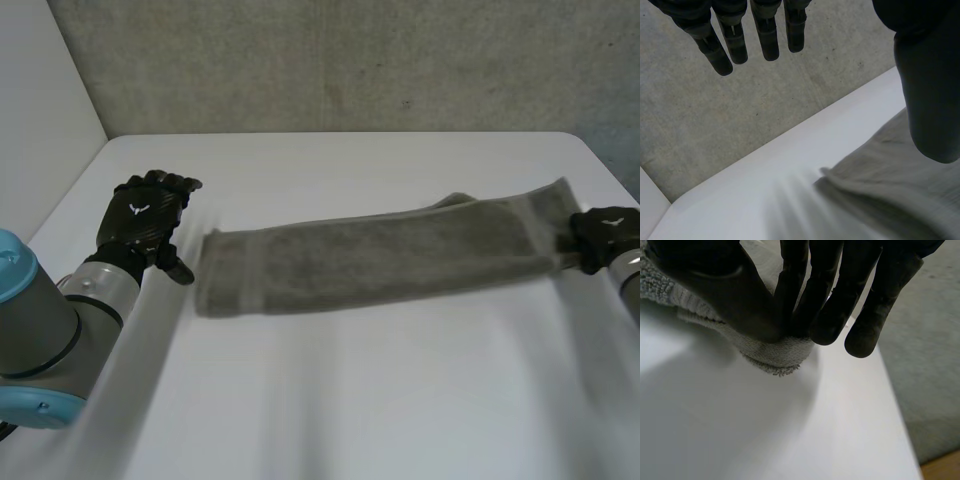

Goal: Fold the towel.

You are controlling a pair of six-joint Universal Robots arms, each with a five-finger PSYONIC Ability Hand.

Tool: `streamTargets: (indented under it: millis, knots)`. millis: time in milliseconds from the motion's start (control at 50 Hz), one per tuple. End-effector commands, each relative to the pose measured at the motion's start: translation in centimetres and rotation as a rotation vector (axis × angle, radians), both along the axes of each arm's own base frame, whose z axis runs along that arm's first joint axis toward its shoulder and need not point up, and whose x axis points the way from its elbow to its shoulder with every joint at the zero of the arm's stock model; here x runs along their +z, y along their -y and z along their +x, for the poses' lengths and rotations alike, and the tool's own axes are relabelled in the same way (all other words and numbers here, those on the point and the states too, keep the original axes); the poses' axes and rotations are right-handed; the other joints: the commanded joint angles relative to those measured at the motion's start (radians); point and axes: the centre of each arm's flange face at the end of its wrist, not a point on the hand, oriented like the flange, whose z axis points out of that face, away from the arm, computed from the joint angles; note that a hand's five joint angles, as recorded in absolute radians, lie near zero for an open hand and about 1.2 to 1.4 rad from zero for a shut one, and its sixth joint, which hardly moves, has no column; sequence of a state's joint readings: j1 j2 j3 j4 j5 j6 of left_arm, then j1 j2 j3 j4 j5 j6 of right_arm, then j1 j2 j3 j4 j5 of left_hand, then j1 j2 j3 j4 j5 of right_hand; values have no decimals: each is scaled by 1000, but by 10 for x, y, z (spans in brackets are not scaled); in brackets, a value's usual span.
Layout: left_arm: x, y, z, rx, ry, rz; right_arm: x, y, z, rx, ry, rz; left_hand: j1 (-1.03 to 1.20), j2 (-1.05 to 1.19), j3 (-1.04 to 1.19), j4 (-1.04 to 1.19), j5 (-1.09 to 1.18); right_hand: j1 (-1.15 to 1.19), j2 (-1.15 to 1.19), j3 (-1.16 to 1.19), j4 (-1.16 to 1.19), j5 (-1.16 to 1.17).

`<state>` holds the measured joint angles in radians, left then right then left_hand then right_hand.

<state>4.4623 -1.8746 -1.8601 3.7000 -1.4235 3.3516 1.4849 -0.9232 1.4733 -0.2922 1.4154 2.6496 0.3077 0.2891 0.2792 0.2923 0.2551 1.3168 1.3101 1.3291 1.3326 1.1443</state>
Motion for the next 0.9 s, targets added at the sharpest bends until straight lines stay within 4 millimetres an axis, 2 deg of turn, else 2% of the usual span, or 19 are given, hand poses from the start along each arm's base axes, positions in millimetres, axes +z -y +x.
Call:
streamTargets:
  millis: [20, 120, 160, 180, 220, 240, 260, 280, 300, 320, 340, 380, 440, 560, 600, 620, 660, 820, 900]
  knots:
    - [0, 0, 0, 0, 0, -1, 52, 14, -20, -41, -20, -128, -88, -70, -60, -73, -210, 79, 86, 67, 64, 77]
    - [1, 0, 0, 2, 0, -2, 94, 14, 0, 8, -11, -214, -91, -73, -63, -76, -213, 79, 86, 67, 64, 77]
    - [1, 0, 0, 0, -1, -4, 121, -2, 66, 170, 8, -284, -91, -73, -63, -76, -213, 79, 86, 67, 64, 77]
    - [1, 0, 0, 0, -1, -4, 121, -2, 67, 171, 9, -285, -91, -73, -63, -76, -213, 79, 86, 67, 64, 77]
    - [1, 0, 0, 0, 0, -3, 137, -28, 127, 319, 25, -340, -91, -73, -63, -76, -213, 79, 86, 67, 64, 77]
    - [1, 0, 0, 0, 0, -2, 137, -28, 127, 320, 25, -340, -91, -73, -63, -76, -213, 79, 86, 67, 64, 77]
    - [1, 0, 0, 0, -2, -2, 141, -44, 155, 389, 35, -354, -91, -73, -63, -76, -213, 79, 86, 67, 64, 77]
    - [1, 0, 0, 0, -2, -2, 142, -61, 181, 465, 50, -363, -91, -73, -63, -76, -213, 79, 86, 67, 64, 77]
    - [1, 0, 0, 0, -2, -2, 142, -61, 182, 466, 50, -363, -91, -73, -63, -76, -213, 79, 86, 67, 64, 77]
    - [0, -1, -1, -1, -2, 0, 137, -82, 211, 547, 60, -362, -91, -73, -63, -76, -213, 79, 86, 67, 64, 77]
    - [0, -1, -1, -1, -2, 0, 137, -82, 211, 548, 60, -362, -91, -73, -63, -76, -213, 79, 86, 67, 64, 77]
    - [0, 0, -1, -1, -2, 0, 108, -119, 260, 689, 69, -322, -94, -76, -66, -79, -216, 79, 86, 67, 64, 77]
    - [0, 0, -1, 0, -1, 1, 81, -151, 292, 785, 51, -290, -94, -76, -66, -79, -216, 79, 86, 67, 64, 77]
    - [-1, 0, 0, 2, -1, 3, 32, -184, 316, 882, -4, -207, -94, -76, -66, -79, -216, 79, 86, 67, 64, 77]
    - [0, 1, 0, 2, -1, 1, 18, -194, 321, 903, -13, -177, -94, -76, -66, -79, -216, -202, -196, -215, -218, -204]
    - [0, 1, 0, 2, -1, 1, 18, -194, 321, 904, -13, -177, -94, -76, -66, -79, -216, -204, -198, -217, -220, -206]
    - [0, 1, 0, 2, 0, -1, 21, -186, 317, 878, -8, -180, -94, -76, -66, -79, -216, -1034, -1027, -1046, -1049, -1036]
    - [8, 0, -6, -17, -7, -26, 63, -176, 299, 796, 6, -249, -94, -76, -66, -79, -216, -1142, -1136, -1155, -1158, -1144]
    - [11, -1, -10, -29, -10, -38, 78, -134, 257, 640, 1, -258, -94, -76, -66, -79, -216, -1142, -1136, -1155, -1158, -1144]
